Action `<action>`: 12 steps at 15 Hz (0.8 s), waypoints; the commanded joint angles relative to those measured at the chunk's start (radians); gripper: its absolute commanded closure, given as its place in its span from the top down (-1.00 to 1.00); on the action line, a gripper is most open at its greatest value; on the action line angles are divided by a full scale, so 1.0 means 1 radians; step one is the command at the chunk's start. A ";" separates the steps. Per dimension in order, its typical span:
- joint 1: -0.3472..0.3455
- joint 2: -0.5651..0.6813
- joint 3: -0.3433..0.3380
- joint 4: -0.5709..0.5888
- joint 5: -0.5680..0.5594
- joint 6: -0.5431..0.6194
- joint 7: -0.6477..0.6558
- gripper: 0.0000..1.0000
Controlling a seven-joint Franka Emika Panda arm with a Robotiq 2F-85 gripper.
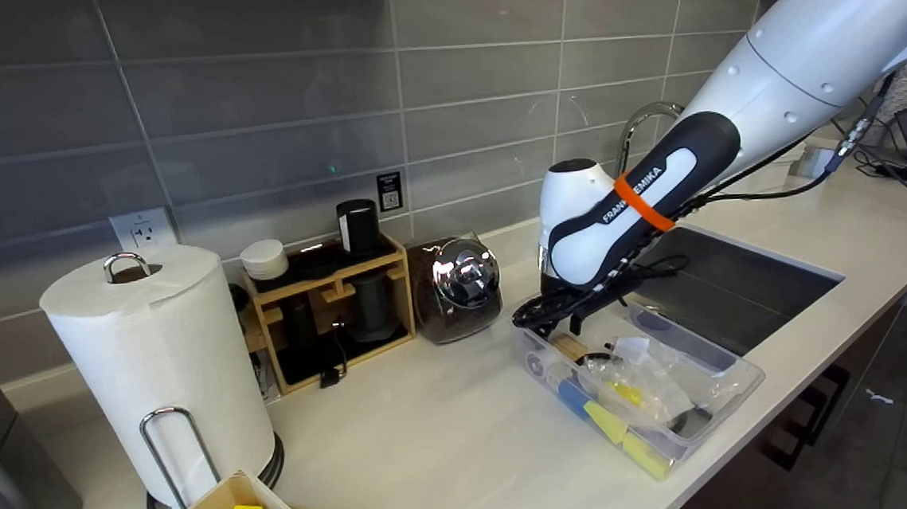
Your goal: Remove one wooden block from the clear container.
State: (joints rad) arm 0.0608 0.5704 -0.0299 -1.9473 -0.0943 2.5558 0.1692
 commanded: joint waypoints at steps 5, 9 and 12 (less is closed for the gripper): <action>-0.012 0.039 -0.007 0.031 0.005 0.009 -0.057 0.17; 0.003 -0.036 -0.021 -0.009 -0.006 0.018 -0.031 -0.07; 0.007 -0.112 -0.025 -0.045 -0.009 0.021 -0.023 -0.07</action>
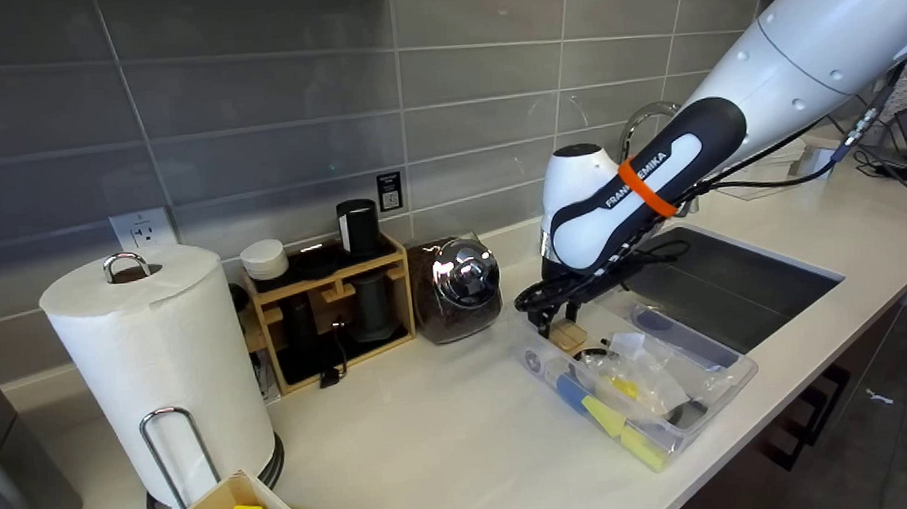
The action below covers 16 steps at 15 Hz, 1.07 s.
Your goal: Remove one wooden block from the clear container.
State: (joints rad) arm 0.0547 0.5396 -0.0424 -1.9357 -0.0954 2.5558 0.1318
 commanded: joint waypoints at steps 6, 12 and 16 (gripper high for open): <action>-0.011 -0.280 0.096 -0.147 0.091 -0.044 -0.109 -0.07; 0.034 -0.309 0.242 -0.134 0.213 -0.107 -0.350 -0.07; 0.088 -0.195 0.284 -0.046 0.139 -0.102 -0.447 -0.07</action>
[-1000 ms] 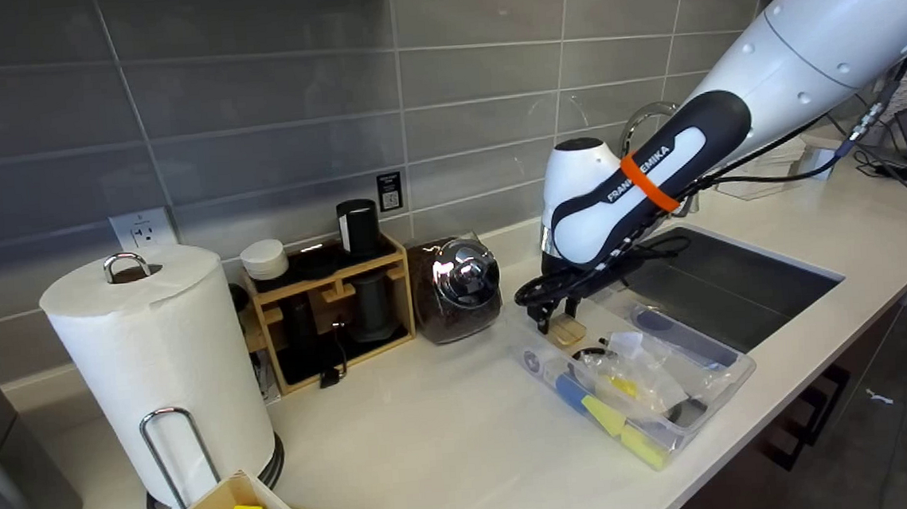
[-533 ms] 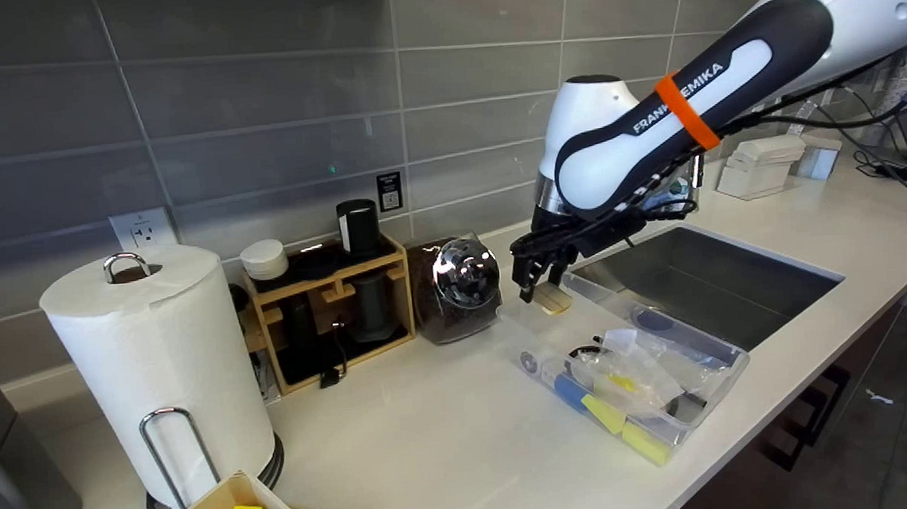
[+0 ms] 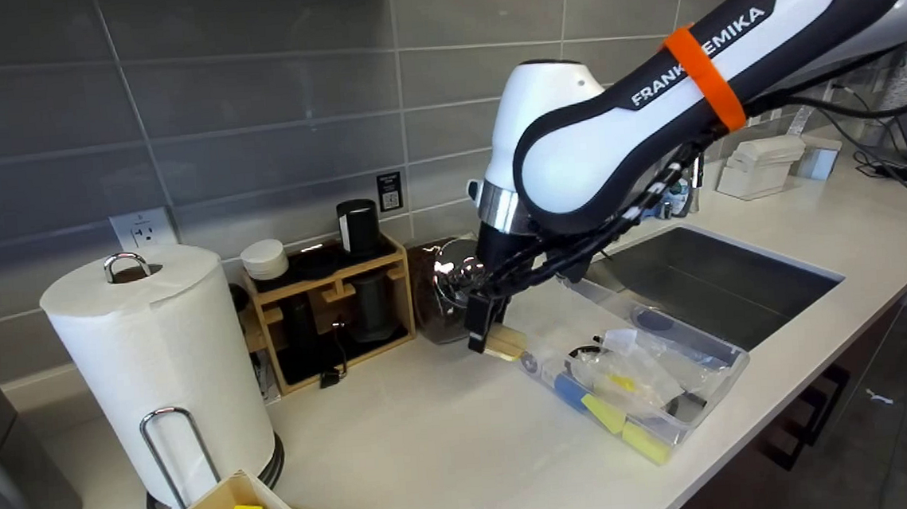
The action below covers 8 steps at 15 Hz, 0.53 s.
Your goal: Remove one wooden block from the clear container.
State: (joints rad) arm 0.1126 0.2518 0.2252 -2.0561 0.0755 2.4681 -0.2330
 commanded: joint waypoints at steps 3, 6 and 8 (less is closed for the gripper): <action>0.072 0.199 0.026 0.151 -0.107 -0.024 -0.137 -0.07; 0.106 0.314 0.021 0.240 -0.187 -0.018 -0.178 -0.07; 0.124 0.378 0.015 0.292 -0.232 -0.019 -0.192 -0.07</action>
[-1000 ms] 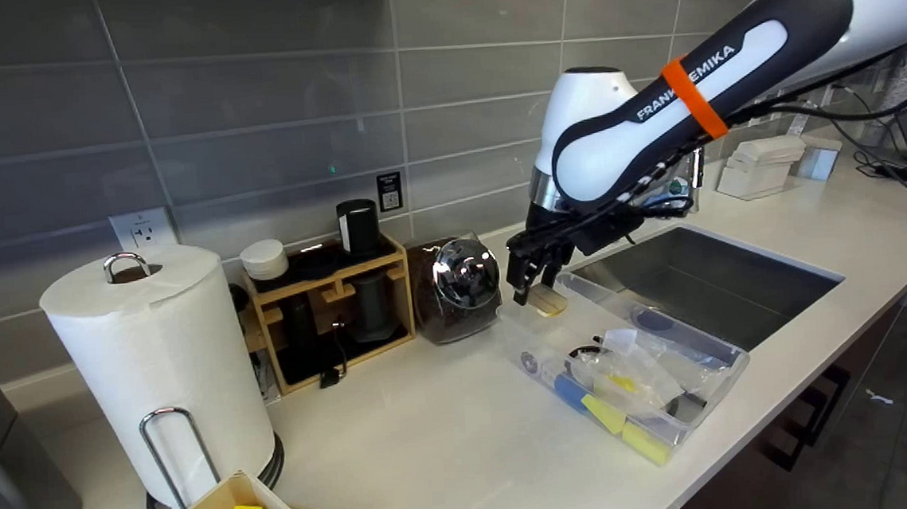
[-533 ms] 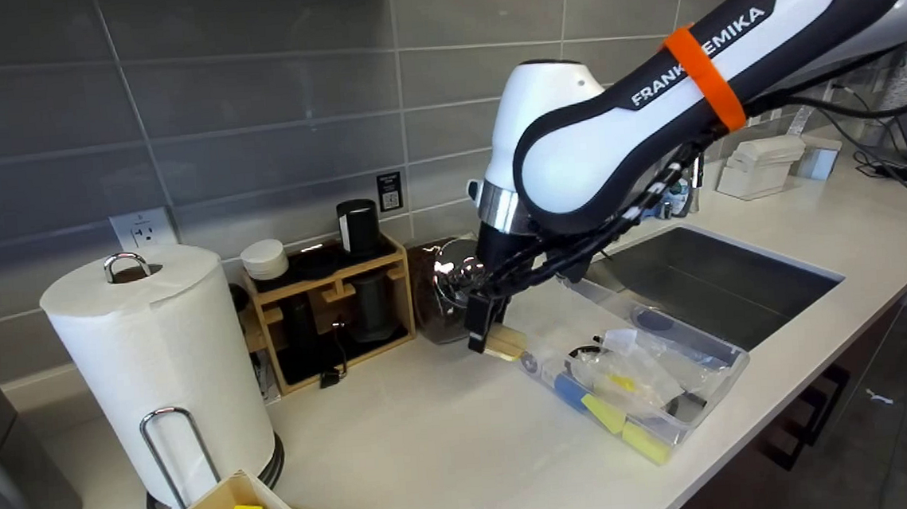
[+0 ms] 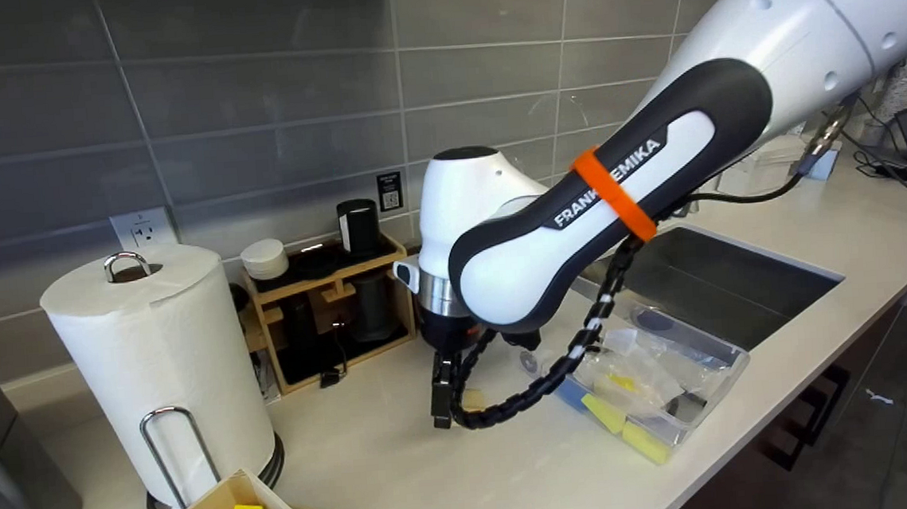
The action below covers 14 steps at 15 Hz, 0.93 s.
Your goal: Remove one wooden block from the clear container.
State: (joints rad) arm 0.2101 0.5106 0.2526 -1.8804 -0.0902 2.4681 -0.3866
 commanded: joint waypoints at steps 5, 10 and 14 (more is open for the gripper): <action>0.019 0.236 0.001 0.216 -0.098 -0.041 -0.105 -0.07; -0.050 0.196 0.056 0.229 -0.037 -0.047 -0.181 1.00; -0.102 0.040 0.030 0.164 0.039 -0.149 -0.068 1.00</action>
State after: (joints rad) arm 0.1522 0.6738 0.2943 -1.6518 -0.1087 2.4240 -0.5187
